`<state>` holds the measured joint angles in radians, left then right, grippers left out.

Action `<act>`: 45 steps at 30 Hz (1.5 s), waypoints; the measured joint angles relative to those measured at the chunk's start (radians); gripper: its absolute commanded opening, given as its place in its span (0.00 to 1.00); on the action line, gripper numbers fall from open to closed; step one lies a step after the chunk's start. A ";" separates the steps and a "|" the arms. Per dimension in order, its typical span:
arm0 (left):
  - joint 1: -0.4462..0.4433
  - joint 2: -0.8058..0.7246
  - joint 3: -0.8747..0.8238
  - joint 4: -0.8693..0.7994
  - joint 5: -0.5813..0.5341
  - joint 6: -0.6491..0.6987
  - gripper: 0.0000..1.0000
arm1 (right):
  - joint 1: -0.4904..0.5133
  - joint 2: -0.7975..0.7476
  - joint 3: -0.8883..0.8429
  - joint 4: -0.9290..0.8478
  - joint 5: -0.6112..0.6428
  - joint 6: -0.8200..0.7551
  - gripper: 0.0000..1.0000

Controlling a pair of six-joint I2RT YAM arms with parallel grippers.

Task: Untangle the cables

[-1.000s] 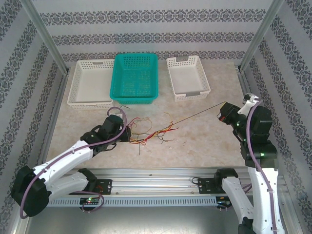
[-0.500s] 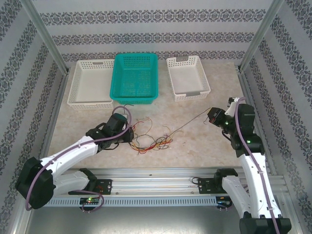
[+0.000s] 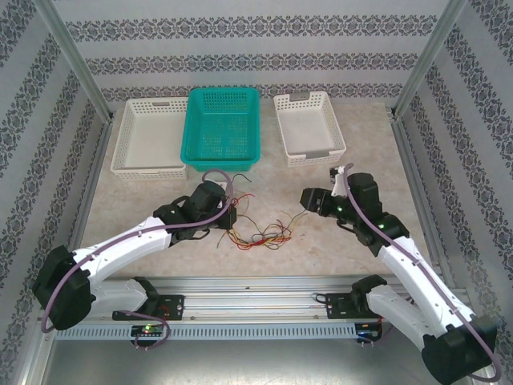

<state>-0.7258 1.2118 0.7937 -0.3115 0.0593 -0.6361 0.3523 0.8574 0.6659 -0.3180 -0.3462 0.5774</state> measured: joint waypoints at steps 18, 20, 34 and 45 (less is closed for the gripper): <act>-0.001 -0.145 -0.097 0.126 -0.053 -0.192 0.00 | 0.176 0.007 -0.121 0.076 0.031 0.019 0.58; -0.001 -0.148 -0.111 0.138 -0.054 -0.223 0.00 | 0.219 -0.024 -0.121 0.084 0.055 0.019 0.58; -0.002 -0.167 -0.147 0.153 -0.091 -0.432 0.00 | 0.392 -0.100 -0.219 0.127 0.235 0.184 0.55; -0.037 -0.167 -0.167 0.219 -0.090 -0.435 0.00 | 0.392 -0.031 -0.269 0.249 0.352 0.282 0.50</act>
<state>-0.7624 1.0443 0.6262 -0.0929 -0.0311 -1.0714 0.7441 0.8265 0.3973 -0.0689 0.0059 0.8597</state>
